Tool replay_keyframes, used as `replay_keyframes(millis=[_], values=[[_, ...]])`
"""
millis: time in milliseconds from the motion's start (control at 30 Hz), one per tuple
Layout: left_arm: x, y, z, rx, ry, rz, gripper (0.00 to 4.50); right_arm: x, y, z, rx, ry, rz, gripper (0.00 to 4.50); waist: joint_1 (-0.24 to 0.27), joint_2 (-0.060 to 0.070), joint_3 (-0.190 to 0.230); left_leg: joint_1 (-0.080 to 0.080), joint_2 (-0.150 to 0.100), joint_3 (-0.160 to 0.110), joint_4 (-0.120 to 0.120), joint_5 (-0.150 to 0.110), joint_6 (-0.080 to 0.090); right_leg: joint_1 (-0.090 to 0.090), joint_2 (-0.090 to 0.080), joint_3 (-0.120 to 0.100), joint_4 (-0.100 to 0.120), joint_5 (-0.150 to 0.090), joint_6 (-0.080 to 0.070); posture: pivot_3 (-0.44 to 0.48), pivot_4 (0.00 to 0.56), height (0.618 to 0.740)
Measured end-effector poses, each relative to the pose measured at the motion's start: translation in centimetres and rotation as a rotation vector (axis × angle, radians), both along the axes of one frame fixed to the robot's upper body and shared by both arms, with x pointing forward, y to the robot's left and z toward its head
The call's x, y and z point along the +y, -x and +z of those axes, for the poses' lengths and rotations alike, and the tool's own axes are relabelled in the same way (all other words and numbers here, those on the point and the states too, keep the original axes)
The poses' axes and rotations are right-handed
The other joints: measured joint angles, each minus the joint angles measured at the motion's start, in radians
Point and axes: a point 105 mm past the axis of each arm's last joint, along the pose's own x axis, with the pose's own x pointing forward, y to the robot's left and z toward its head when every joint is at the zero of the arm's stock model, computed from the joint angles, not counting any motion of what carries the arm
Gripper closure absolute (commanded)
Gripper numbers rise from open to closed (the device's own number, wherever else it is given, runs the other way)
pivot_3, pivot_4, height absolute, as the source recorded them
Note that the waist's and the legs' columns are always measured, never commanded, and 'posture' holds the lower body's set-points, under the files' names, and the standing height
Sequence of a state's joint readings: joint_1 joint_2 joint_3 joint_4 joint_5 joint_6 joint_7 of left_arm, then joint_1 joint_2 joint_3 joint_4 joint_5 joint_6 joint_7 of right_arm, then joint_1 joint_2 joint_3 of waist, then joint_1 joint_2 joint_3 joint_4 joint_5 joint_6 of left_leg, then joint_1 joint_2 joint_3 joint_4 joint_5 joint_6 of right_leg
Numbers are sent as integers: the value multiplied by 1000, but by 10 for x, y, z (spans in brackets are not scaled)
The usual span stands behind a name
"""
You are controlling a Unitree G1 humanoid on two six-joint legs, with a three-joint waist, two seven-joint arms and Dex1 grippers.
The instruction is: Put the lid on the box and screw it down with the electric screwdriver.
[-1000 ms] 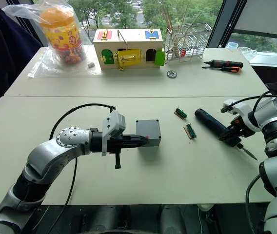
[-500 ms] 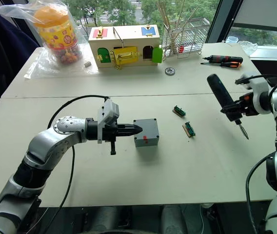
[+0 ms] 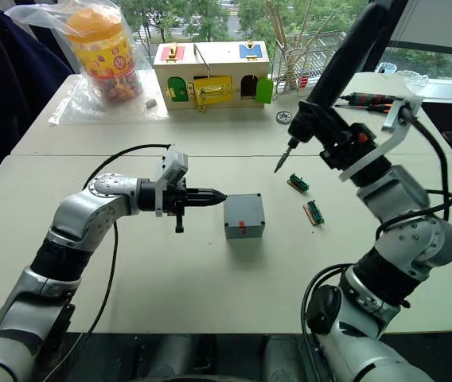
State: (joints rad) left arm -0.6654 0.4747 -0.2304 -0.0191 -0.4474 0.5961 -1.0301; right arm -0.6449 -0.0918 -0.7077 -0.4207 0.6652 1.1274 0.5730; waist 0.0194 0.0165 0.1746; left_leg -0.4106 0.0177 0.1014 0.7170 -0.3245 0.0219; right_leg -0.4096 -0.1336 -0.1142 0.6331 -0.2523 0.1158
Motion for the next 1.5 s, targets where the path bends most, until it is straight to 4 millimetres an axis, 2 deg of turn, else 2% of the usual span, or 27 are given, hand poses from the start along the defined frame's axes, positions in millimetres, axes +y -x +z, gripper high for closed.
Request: replay_keyframes(millis=[100,233,367,500,1033,1500], values=[[-6,1,-3,-7,-11,-12,4500,12,2,-3,-39,49,-19,2700,-15,0,0,1,0,0,-2,0,0,0,0,0,0,0,0,0,150,711],[-9,2,-7,-17,-39,-17,4500,23,-2,-19,-37,131,-42,2700,-30,0,0,1,0,0,-3,0,0,-1,0,1,0,0,0,0,150,711],[-12,2,-17,-40,-94,-15,4500,30,-5,-34,-45,226,-41,2700,-31,0,0,1,0,1,-3,0,0,-1,0,1,-1,0,0,0,150,711],[-14,3,-25,-42,-125,-16,4500,32,-13,-45,-43,242,-54,2700,-30,0,0,1,0,0,-3,0,0,-1,0,1,-1,0,0,0,150,711],[-15,3,-26,-71,-143,-15,4500,43,-21,-53,-70,293,-63,2700,-29,0,0,1,0,0,-3,0,0,0,0,1,-1,0,0,0,150,711],[-14,5,-27,-71,-152,-14,4500,57,-6,-60,-189,427,-28,2700,-31,-3,-2,3,2,-2,-2,0,0,2,0,1,-1,0,0,0,150,711]])
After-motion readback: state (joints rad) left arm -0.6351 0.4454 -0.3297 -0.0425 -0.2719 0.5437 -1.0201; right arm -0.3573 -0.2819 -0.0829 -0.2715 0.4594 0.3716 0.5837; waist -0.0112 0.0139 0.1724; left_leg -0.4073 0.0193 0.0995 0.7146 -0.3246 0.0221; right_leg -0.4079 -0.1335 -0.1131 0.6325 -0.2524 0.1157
